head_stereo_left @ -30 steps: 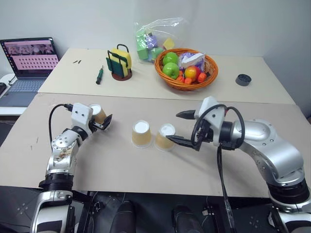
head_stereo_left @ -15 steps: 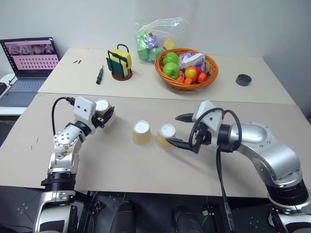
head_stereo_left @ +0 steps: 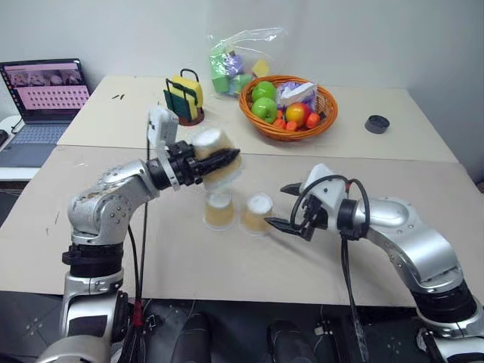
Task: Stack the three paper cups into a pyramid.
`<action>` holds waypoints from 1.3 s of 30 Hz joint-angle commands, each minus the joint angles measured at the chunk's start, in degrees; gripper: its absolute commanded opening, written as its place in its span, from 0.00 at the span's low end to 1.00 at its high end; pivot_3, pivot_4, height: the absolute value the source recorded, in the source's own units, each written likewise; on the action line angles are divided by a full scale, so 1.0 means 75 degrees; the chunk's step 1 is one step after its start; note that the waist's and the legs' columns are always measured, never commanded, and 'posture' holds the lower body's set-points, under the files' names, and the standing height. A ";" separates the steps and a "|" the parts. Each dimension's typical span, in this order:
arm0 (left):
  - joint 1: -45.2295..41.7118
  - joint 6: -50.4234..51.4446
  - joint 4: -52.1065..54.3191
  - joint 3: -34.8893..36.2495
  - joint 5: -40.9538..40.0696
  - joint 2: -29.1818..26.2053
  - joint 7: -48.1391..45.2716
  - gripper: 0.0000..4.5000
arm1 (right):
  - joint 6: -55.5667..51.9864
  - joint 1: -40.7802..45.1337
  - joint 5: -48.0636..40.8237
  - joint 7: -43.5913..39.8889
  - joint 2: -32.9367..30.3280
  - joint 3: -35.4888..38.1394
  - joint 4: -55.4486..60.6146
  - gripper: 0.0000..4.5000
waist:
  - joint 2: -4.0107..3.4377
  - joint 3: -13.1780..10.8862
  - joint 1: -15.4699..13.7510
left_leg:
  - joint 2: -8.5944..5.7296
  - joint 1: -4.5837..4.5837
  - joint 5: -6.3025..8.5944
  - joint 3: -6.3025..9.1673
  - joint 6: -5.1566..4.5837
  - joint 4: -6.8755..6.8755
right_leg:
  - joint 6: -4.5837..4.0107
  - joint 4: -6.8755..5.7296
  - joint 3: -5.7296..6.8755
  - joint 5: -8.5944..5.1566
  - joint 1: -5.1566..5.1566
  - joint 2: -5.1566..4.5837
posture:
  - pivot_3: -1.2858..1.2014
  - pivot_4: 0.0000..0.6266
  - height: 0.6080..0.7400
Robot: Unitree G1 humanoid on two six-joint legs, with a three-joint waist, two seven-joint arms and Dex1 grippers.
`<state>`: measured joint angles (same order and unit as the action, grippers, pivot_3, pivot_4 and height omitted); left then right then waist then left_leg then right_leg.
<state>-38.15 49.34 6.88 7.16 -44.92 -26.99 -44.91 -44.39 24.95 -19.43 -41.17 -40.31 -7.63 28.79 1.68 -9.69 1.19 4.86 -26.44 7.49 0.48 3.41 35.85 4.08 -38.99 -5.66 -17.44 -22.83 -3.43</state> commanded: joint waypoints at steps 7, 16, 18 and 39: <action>-0.0545 -0.0300 -0.0880 -0.1106 0.0449 -0.0127 -0.1377 0.64 | 0.0154 -0.0312 0.0109 0.0301 -0.0068 0.0563 0.0431 1.00 | 0.0001 -0.0001 -0.0040 | -0.0003 0.0000 0.0000 0.0002 0.0000 -0.0001 | -0.0001 0.0002 0.0002 -0.0001 0.0002 0.0000 | 0.52 0.24 0.64; -0.1113 -0.1428 -0.1482 -0.1498 0.1393 0.0034 -0.1891 0.64 | 0.0089 -0.0549 0.0050 0.0535 -0.0005 0.0710 0.0651 1.00 | 0.0002 -0.0001 -0.0056 | -0.0003 -0.0001 0.0000 0.0002 0.0000 0.0000 | -0.0001 0.0004 0.0002 -0.0001 0.0003 -0.0001 | 0.52 0.24 0.64; -0.1210 -0.1443 -0.1496 -0.1551 0.1455 0.0057 -0.2029 0.64 | 0.0106 -0.0539 0.0075 0.0558 0.0019 0.0706 0.0622 1.00 | 0.0002 -0.0001 -0.0056 | -0.0003 -0.0003 0.0000 0.0002 0.0000 -0.0001 | -0.0001 0.0007 0.0002 -0.0001 0.0003 -0.0001 | 0.52 0.24 0.64; -0.1045 -0.2170 -0.2121 -0.1896 0.2534 -0.0074 -0.2482 0.64 | 0.0141 -0.0473 -0.0001 0.0588 0.0054 0.0755 0.0572 1.00 | 0.0002 -0.0001 -0.0052 | -0.0003 -0.0003 0.0000 0.0002 0.0000 0.0000 | 0.0000 0.0006 0.0002 -0.0001 0.0004 -0.0001 | 0.52 0.24 0.64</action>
<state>-46.17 35.37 -8.32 -6.80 -27.81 -27.08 -63.67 -44.25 20.82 -19.07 -36.96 -39.93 -3.88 31.56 1.70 -9.70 0.80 4.83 -26.46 7.49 0.50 3.41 35.85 4.08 -38.95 -5.64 -17.45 -22.79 -3.43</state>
